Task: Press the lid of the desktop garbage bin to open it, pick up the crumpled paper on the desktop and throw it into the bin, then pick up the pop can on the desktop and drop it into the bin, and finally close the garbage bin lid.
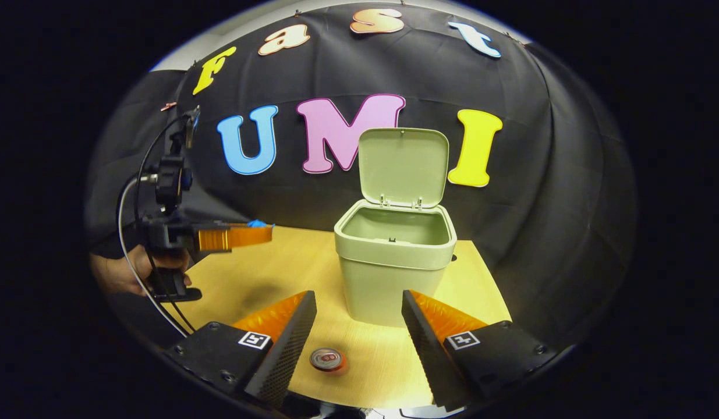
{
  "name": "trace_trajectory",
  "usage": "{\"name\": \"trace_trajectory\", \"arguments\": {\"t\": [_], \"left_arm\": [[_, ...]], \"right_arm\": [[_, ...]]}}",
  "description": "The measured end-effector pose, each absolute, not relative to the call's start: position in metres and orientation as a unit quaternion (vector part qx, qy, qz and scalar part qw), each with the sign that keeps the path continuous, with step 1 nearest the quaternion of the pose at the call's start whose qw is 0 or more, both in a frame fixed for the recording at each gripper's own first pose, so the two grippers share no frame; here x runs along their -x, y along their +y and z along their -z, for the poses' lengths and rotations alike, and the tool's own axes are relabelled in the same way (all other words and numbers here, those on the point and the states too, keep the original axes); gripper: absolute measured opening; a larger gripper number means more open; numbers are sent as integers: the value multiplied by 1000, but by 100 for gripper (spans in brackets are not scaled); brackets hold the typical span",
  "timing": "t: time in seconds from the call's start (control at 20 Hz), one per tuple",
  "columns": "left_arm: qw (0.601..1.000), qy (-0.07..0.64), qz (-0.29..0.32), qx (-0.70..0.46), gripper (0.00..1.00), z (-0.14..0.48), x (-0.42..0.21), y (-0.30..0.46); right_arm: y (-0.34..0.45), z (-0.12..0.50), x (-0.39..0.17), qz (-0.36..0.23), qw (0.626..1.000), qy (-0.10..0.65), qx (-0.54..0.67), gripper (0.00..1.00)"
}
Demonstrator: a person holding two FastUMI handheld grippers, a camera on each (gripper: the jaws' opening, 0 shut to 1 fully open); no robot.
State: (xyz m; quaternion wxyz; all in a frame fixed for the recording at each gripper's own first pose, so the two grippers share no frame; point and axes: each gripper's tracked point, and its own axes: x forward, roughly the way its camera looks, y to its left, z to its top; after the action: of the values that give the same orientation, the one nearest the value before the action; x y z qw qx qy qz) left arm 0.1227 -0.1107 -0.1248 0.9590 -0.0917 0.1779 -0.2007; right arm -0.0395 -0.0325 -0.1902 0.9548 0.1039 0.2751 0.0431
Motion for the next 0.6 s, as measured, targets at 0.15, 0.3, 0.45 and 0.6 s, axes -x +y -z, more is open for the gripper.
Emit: {"name": "trace_trajectory", "arguments": {"t": [0.15,0.3,0.45,0.6], "left_arm": [[960,150,225,75,41,101,-141,-132],[957,132,251,60,41,88,-153,-154],[953,117,274,56,41,79,-168,-179],[947,123,293,52,41,87,-181,-201]], "right_arm": [[-35,192,42,-39,955,276,-105,93],[-38,192,43,-31,955,275,-108,93],[-40,194,42,-21,955,274,-112,93],[-43,194,45,-13,955,275,-115,93]]}}
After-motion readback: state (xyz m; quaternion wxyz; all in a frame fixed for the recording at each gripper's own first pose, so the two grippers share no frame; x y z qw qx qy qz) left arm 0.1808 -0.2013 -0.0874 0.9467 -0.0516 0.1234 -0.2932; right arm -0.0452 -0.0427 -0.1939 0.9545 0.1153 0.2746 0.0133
